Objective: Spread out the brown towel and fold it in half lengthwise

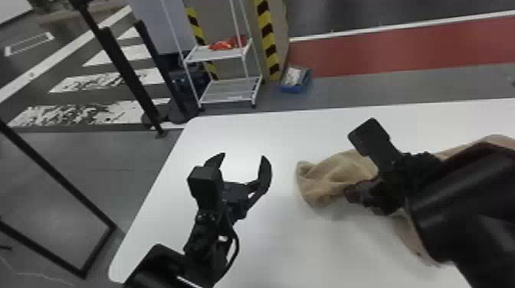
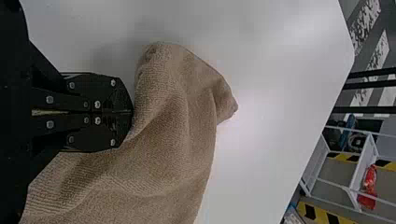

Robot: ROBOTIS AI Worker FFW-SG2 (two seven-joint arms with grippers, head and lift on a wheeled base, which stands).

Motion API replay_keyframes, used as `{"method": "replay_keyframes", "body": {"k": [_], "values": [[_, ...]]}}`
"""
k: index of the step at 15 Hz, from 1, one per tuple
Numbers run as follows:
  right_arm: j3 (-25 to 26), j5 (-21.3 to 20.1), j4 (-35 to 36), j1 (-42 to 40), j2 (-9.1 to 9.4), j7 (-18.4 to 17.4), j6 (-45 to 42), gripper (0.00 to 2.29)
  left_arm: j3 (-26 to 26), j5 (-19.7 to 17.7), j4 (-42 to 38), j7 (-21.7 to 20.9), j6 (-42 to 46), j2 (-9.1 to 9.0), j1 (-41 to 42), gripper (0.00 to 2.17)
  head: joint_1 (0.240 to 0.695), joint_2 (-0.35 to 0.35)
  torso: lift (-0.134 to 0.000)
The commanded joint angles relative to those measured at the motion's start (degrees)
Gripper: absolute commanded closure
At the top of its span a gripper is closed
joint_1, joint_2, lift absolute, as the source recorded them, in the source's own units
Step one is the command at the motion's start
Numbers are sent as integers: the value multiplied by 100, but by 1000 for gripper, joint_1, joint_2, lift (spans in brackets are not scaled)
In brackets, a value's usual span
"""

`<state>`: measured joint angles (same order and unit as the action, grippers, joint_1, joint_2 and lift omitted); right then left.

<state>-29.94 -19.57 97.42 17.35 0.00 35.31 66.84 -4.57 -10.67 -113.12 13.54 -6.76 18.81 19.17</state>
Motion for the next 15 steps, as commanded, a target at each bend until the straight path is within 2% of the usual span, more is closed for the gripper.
{"method": "replay_keyframes", "body": {"k": [1,5,9,11,12,14,15], "values": [[225,94,32,-47,5,-156,-202,1656,0,4,0,-1,-6,0,-1,83,695,319,-125],[762,287,260,-197,5,-323,-483,1656,0,4,9,-1,-6,0,-1,83,695,296,-125],[1702,1193,366,-82,5,-833,-641,1656,18,4,44,-1,12,9,-1,83,695,256,-125],[1816,1210,348,-56,5,-841,-589,1649,26,4,62,-1,12,9,-1,83,695,233,-125],[1737,1202,348,-82,5,-569,-729,1369,18,4,114,-1,12,0,-37,83,695,224,-125],[1517,1131,375,-126,5,-85,-694,475,-44,4,149,-10,12,-18,-98,83,695,223,-125],[1298,955,410,-118,5,143,-360,76,-53,4,149,-10,12,-18,-116,83,695,244,-125]]}}
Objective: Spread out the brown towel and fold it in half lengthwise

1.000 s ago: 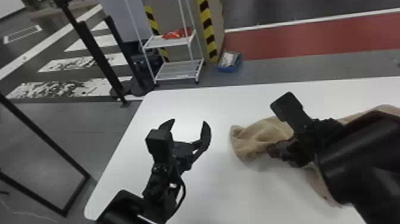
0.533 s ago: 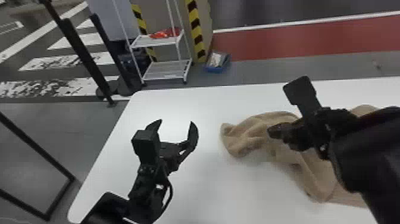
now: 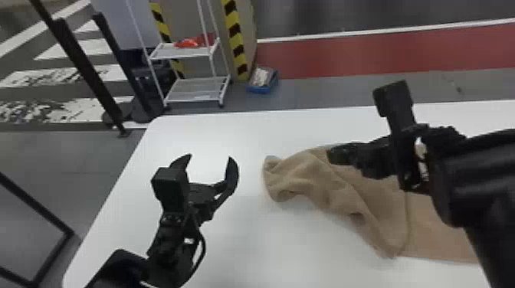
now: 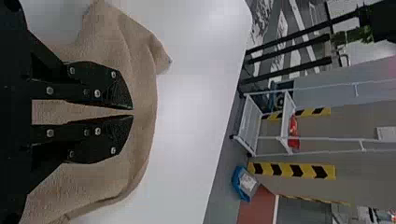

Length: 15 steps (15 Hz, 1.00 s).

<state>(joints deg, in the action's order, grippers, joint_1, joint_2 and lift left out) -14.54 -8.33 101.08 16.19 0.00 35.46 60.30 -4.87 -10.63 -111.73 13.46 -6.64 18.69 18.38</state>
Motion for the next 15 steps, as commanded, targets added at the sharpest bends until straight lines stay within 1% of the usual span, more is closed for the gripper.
{"method": "replay_keyframes", "body": {"k": [1,3,5,6,7,9,11,12,13,14,15], "values": [[-515,-459,43,60,5,400,611,29,-14,9,20,-1,0,-6,-36,83,695,256,-125],[-981,-925,-62,235,5,910,804,36,39,0,11,-1,-18,-6,-27,83,695,277,-125],[-1367,-1320,-256,332,5,1121,786,66,48,0,20,-1,-18,-6,-27,83,695,314,-125],[-1552,-1408,-379,385,5,1147,734,90,39,0,20,-1,-18,-6,-27,83,695,322,-125],[-1789,-1602,-467,455,5,1138,716,130,30,0,20,-1,-18,-6,-27,83,695,328,-125],[-2062,-1944,-660,455,5,1042,224,167,30,0,11,-1,-18,-6,-27,83,695,337,-125],[-2149,-1962,-871,499,5,839,-75,218,39,0,-7,-1,-18,12,-10,83,695,343,-125],[-2211,-2041,-1003,525,5,752,-339,221,48,0,-16,-1,-18,21,-1,83,695,344,-125],[-2264,-2120,-1143,569,5,672,-426,269,56,0,-24,-1,-18,29,8,83,695,345,-125],[-2308,-2120,-1258,640,5,620,-532,350,56,0,-24,-1,-18,29,16,83,695,345,-125],[-2334,-2138,-1381,692,5,611,-637,589,56,0,-24,-1,-18,29,16,83,695,345,-125]]}}
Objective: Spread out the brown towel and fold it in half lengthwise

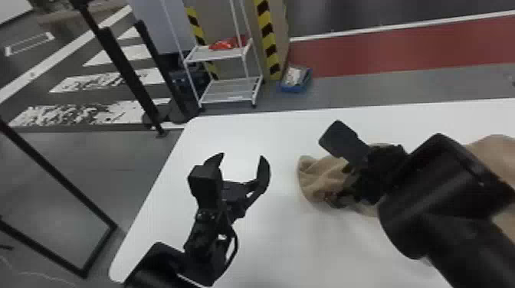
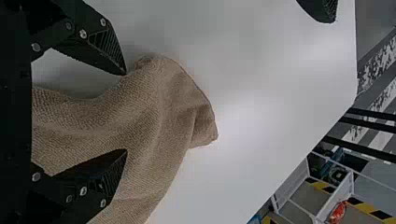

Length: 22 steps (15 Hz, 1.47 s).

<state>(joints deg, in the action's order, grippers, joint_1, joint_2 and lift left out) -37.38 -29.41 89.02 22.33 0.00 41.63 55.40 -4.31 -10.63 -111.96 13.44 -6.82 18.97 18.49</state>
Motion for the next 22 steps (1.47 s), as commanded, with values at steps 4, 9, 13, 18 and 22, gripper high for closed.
{"method": "replay_keyframes", "body": {"k": [4,9,13,18,22], "values": [[301,190,71,8,5,214,-235,2013,18,-9,7,0,-18,1,5,83,695,346,-125],[1576,1043,388,8,5,-32,-147,2013,18,-9,34,-17,-35,-16,5,83,695,333,-125],[2534,1324,379,-124,5,-665,433,2013,36,-9,34,-17,-35,-7,32,83,695,263,-125],[2595,920,80,-238,5,-2229,1558,1278,-87,9,60,-61,-35,-34,-39,83,695,147,-125],[2991,1280,678,-484,-149,-2387,1945,-1,-52,17,69,-61,-18,-25,-12,83,695,86,-125]]}}
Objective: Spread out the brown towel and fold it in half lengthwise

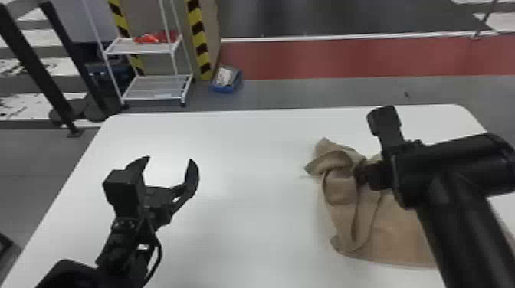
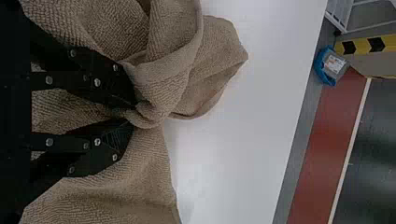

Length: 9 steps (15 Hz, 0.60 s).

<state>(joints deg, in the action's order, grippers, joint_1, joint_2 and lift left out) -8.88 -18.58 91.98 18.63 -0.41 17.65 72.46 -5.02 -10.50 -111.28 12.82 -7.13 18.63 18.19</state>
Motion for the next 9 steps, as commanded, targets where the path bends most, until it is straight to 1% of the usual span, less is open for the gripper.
{"method": "replay_keyframes", "body": {"k": [1,3,4,5,6,7,9], "values": [[229,303,619,-185,-170,10,362,-1,27,-5,1,1,14,9,27,83,695,81,-125],[519,540,1068,-325,-302,28,450,43,36,-5,1,1,14,18,27,83,695,72,-125],[616,812,1208,-378,-407,63,379,43,27,-5,1,1,14,9,9,83,695,61,-125],[695,1146,1340,-440,-565,81,256,43,1,-5,1,1,-3,9,-8,83,695,54,-125],[783,1428,1446,-510,-627,89,-60,46,-17,-5,1,-8,-21,9,-35,83,695,50,-125],[827,1533,1490,-607,-679,98,-306,46,-35,-5,1,1,-39,9,-43,83,695,46,-125],[836,1726,1727,-651,-679,89,-341,66,-52,4,-8,1,-74,9,-61,83,695,42,-125]]}}
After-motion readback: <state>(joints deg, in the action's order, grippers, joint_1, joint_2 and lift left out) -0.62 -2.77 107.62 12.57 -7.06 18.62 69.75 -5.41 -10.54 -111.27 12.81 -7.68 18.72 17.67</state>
